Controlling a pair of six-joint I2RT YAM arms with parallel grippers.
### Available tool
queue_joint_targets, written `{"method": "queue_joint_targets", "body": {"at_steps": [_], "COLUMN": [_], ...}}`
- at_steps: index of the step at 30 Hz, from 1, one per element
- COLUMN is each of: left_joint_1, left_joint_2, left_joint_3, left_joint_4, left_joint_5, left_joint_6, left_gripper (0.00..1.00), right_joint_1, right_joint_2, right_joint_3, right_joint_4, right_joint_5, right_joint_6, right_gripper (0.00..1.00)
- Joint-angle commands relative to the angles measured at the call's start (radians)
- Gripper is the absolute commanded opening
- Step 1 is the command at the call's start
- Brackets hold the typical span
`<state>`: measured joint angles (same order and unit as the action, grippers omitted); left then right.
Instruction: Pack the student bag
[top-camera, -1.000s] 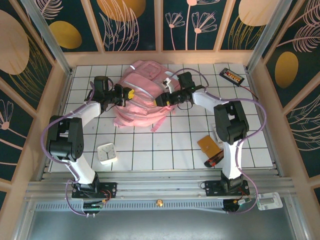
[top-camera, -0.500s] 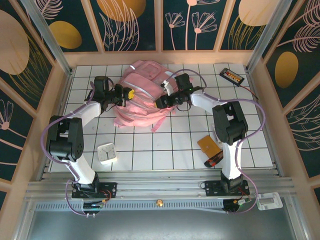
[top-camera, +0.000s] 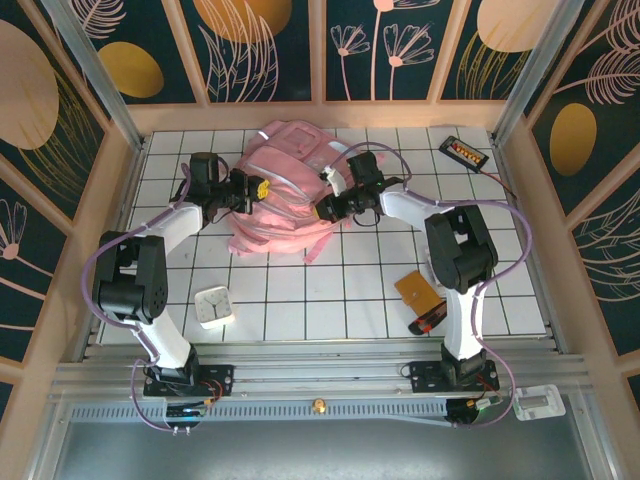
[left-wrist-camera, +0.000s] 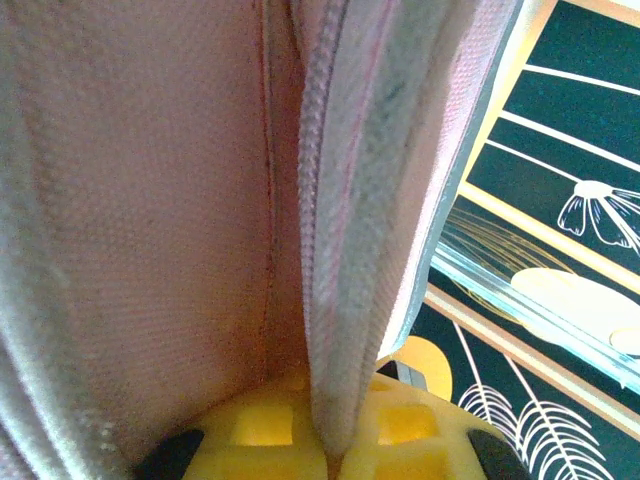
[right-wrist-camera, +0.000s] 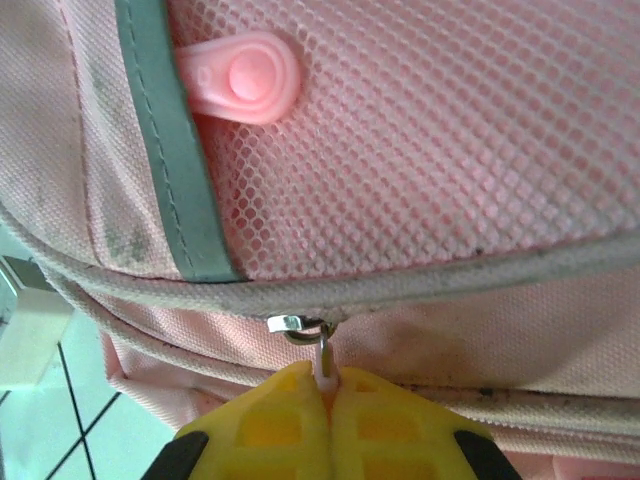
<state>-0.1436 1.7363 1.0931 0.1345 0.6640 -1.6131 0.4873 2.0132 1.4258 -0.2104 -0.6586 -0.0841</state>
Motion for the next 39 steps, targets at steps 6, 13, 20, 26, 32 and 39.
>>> {"method": "queue_joint_targets", "body": {"at_steps": [6,13,20,26,32,39], "left_joint_1": [-0.057,-0.149,-0.24,-0.321,-0.332,-0.201], "left_joint_2": [-0.032,0.003,0.028,0.065,0.06,-0.132], "left_joint_3": [0.042,-0.002,-0.023,-0.055,-0.05,-0.133], "left_joint_4": [0.135,0.248,0.297,0.376,0.381,0.136], "left_joint_5": [-0.022,-0.097,-0.14,-0.145,-0.121,-0.111], "left_joint_6": [-0.022,-0.08,-0.095,-0.136,-0.132,0.045], "left_gripper": [0.0,0.0,0.0,0.0,0.03,0.99], "right_joint_1": [-0.003,0.023,0.025,0.024,-0.024,-0.11], "right_joint_2": [-0.103,-0.067,-0.06,-0.047,-0.037,-0.056], "right_joint_3": [-0.028,0.052,0.13,0.2,0.216,0.191], "right_joint_4": [-0.126,-0.31,-0.354,-0.426,-0.43,-0.508], "right_joint_5": [0.011,0.01,0.054,0.134,0.165,0.259], "right_joint_6": [0.058,0.164,0.408,0.514,0.554,0.466], "right_gripper": [0.0,0.0,0.0,0.0,0.0,0.0]}}
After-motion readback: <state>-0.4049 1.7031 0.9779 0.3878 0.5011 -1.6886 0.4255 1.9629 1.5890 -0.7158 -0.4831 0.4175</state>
